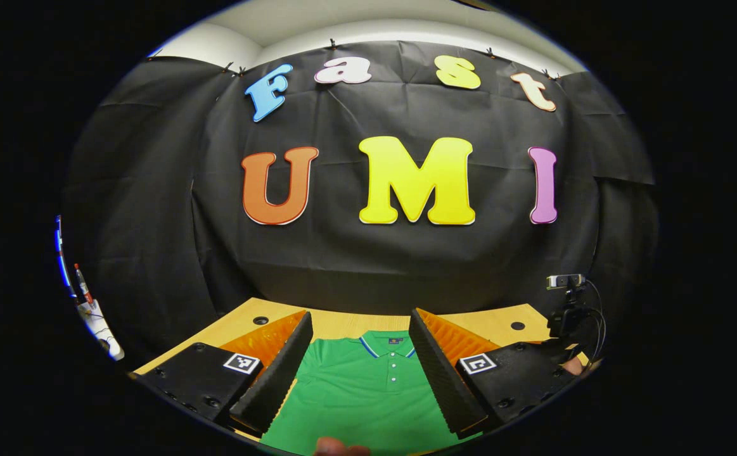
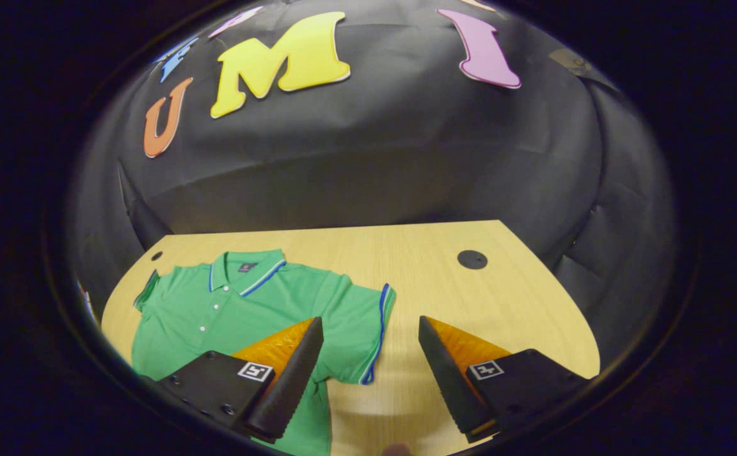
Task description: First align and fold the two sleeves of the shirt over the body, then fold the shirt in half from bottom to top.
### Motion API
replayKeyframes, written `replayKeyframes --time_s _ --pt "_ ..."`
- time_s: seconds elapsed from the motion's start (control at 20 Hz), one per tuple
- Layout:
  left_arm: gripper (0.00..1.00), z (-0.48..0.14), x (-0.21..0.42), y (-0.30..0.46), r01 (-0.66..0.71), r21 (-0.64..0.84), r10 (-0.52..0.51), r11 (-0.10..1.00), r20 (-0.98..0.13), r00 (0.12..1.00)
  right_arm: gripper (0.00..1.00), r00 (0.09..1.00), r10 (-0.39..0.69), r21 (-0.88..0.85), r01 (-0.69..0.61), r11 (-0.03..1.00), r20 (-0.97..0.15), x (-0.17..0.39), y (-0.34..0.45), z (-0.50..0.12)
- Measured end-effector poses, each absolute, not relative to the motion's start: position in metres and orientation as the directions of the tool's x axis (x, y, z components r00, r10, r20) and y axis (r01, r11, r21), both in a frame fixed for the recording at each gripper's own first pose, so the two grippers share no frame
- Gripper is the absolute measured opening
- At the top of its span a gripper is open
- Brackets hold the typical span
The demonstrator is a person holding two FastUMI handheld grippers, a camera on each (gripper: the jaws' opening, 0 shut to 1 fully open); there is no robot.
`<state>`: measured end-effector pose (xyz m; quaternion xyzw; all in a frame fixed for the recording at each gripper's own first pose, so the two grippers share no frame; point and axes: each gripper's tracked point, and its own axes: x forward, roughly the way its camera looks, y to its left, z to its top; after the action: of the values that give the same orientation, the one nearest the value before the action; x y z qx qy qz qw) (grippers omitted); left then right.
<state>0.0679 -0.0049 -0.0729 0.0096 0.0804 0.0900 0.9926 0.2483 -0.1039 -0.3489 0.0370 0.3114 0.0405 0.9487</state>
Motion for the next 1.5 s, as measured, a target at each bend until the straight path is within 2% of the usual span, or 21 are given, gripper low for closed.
replayKeyframes --time_s 0.2,0.25,0.4,0.45,0.6,0.65,0.7,0.75,0.95,1.0,1.05,1.2,1.3,1.45,1.5 --pt "0.99 -0.084 0.064 -0.007 -0.203 0.061 0.210 0.977 -0.182 0.961 0.93 0.773 0.114 0.115 -0.053 0.992 -0.624 0.271 -0.101 -0.387" --pt "0.99 -0.085 0.065 -0.008 -0.203 0.067 0.213 0.977 -0.186 0.959 0.95 0.764 0.113 0.121 -0.046 0.992 -0.635 0.274 -0.101 -0.395" --pt "0.99 -0.091 0.065 -0.009 -0.212 0.076 0.223 0.974 -0.204 0.953 0.54 0.736 0.111 0.133 -0.029 0.991 -0.667 0.277 -0.103 -0.409" --pt "0.99 -0.093 0.066 -0.009 -0.215 0.074 0.226 0.974 -0.210 0.951 0.53 0.750 0.102 0.129 -0.022 0.991 -0.654 0.281 -0.106 -0.405" --pt "0.99 -0.093 0.065 -0.010 -0.226 0.071 0.236 0.972 -0.217 0.947 0.08 0.735 0.093 0.144 0.005 0.990 -0.672 0.284 -0.109 -0.409" --pt "0.99 -0.093 0.065 -0.010 -0.229 0.071 0.240 0.971 -0.219 0.946 0.14 0.736 0.095 0.139 -0.001 0.990 -0.670 0.285 -0.110 -0.410" --pt "0.98 -0.094 0.064 -0.009 -0.229 0.072 0.240 0.971 -0.222 0.945 0.12 0.733 0.093 0.126 -0.010 0.992 -0.674 0.286 -0.111 -0.403" --pt "0.99 -0.093 0.064 -0.008 -0.229 0.076 0.241 0.970 -0.220 0.945 0.03 0.739 0.087 0.121 -0.007 0.993 -0.668 0.285 -0.113 -0.401" --pt "0.98 -0.086 0.062 0.006 -0.244 0.085 0.256 0.966 -0.207 0.944 0.03 0.737 0.094 0.145 0.006 0.989 -0.669 0.287 -0.110 -0.397" --pt "0.98 -0.088 0.060 0.009 -0.251 0.079 0.262 0.965 -0.208 0.942 0.00 0.745 0.095 0.151 0.007 0.988 -0.660 0.287 -0.110 -0.390" --pt "0.98 -0.088 0.058 0.013 -0.258 0.072 0.267 0.964 -0.212 0.940 0.03 0.754 0.103 0.163 0.006 0.987 -0.649 0.288 -0.108 -0.380" --pt "0.98 -0.090 0.051 0.028 -0.283 0.054 0.288 0.957 -0.216 0.933 0.03 0.773 0.128 0.195 -0.006 0.981 -0.622 0.290 -0.094 -0.350" --pt "0.98 -0.090 0.046 0.037 -0.299 0.049 0.303 0.953 -0.219 0.928 0.00 0.783 0.146 0.200 -0.028 0.979 -0.604 0.293 -0.079 -0.333" --pt "0.99 -0.088 0.038 0.056 -0.329 0.044 0.331 0.943 -0.211 0.920 0.03 0.794 0.181 0.200 -0.076 0.977 -0.581 0.294 -0.045 -0.315" --pt "0.98 -0.087 0.035 0.063 -0.341 0.041 0.342 0.939 -0.208 0.916 0.00 0.791 0.195 0.203 -0.091 0.975 -0.580 0.294 -0.031 -0.313"
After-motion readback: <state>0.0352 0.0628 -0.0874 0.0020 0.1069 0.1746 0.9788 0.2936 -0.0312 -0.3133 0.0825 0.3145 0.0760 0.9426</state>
